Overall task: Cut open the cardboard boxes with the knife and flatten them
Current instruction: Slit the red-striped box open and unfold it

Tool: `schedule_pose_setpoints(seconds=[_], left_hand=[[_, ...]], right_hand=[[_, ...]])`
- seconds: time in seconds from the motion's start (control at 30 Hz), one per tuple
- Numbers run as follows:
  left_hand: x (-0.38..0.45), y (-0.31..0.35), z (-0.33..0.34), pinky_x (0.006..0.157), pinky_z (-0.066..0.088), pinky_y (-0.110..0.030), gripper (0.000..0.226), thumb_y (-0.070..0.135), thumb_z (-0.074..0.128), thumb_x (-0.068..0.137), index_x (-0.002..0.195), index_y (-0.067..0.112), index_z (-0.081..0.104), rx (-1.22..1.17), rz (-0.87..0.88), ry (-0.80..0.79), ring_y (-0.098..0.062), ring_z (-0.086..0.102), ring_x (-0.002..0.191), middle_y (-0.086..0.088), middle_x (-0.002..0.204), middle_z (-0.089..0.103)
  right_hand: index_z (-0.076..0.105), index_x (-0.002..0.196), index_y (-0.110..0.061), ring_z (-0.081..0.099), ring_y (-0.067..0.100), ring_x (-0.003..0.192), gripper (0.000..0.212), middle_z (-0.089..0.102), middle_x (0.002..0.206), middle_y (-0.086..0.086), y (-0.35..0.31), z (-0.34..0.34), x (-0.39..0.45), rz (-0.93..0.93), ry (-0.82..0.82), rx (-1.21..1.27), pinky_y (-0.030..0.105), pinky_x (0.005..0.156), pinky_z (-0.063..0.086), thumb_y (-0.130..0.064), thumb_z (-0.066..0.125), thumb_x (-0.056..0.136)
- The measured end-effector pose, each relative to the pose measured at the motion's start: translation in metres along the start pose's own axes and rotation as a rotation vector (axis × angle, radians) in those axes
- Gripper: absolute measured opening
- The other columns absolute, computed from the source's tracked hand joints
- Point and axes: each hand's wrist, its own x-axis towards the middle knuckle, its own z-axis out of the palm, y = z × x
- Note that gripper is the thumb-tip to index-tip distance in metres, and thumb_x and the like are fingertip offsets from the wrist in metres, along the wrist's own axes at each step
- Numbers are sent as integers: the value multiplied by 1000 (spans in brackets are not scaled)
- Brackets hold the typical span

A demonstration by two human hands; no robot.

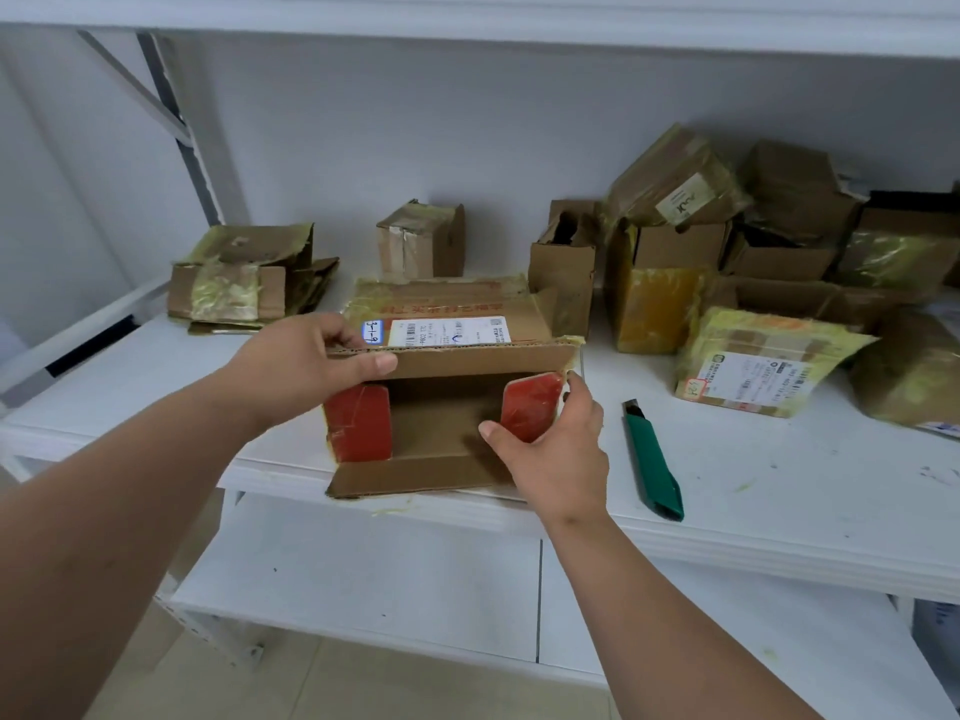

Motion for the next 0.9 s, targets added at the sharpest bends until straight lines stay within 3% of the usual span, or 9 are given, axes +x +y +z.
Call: schedule_pose_setpoints(seconds=[0.13,0.23,0.33,0.4,0.5,0.6,0.7,0.83,0.9], left_hand=[[0,2,10,66,45,-30,41,57,72,76,95,26,54,-17,-2,124,-6,53,82,14,90,57],[-2,-2,15,59,37,-24,43,54,73,77,99,23,52,-32,2,216,-4,52,78,14,88,56],[-4,-9,19,57,34,-22,45,52,75,76,101,22,53,-62,-14,293,-6,51,77,11,87,56],[-4,-12,23,58,35,-21,49,51,78,73,104,21,53,-131,-52,350,-7,51,78,6,92,58],[-3,-15,35,71,43,-21,68,49,82,70,121,21,46,-355,-117,458,-11,56,93,3,110,58],[1,-16,46,92,51,-46,82,60,79,67,127,28,34,-537,-193,508,-20,59,110,1,119,57],[3,-18,49,94,50,-50,93,51,84,67,136,29,26,-423,-218,451,-26,58,112,-3,126,57],[8,-18,48,102,44,-48,111,43,91,59,143,25,21,-222,-163,470,-24,49,129,-1,144,44],[11,-16,45,100,45,-52,110,45,91,59,141,20,23,-54,-179,473,-29,45,130,-6,142,41]], right_hand=[[28,141,-27,50,24,121,105,47,131,-1,-12,9,5,7,154,-108,47,102,47,-71,78,60],[33,140,-26,53,24,119,87,50,129,-1,-13,9,8,-2,168,-101,42,99,49,-53,79,72],[32,146,-27,58,23,115,65,54,126,-6,-3,-1,7,23,91,104,37,99,49,-26,65,90],[34,148,-29,59,21,110,53,56,114,-12,6,-9,3,58,50,289,33,94,46,-20,53,98],[45,142,-35,52,11,111,42,54,111,-26,11,-16,0,71,-9,486,22,92,37,-22,50,102],[47,141,-39,50,8,121,40,56,132,-17,4,-19,1,43,-78,542,24,104,39,-25,47,104],[51,140,-33,52,13,124,37,60,133,-10,-3,-23,3,66,-109,576,35,111,40,-25,48,104],[56,125,-37,57,5,103,24,63,115,-14,-8,-29,7,138,-126,660,23,91,45,-28,51,103],[58,122,-38,57,7,103,22,65,114,-12,-9,-31,9,163,-129,692,25,90,45,-30,52,102]])
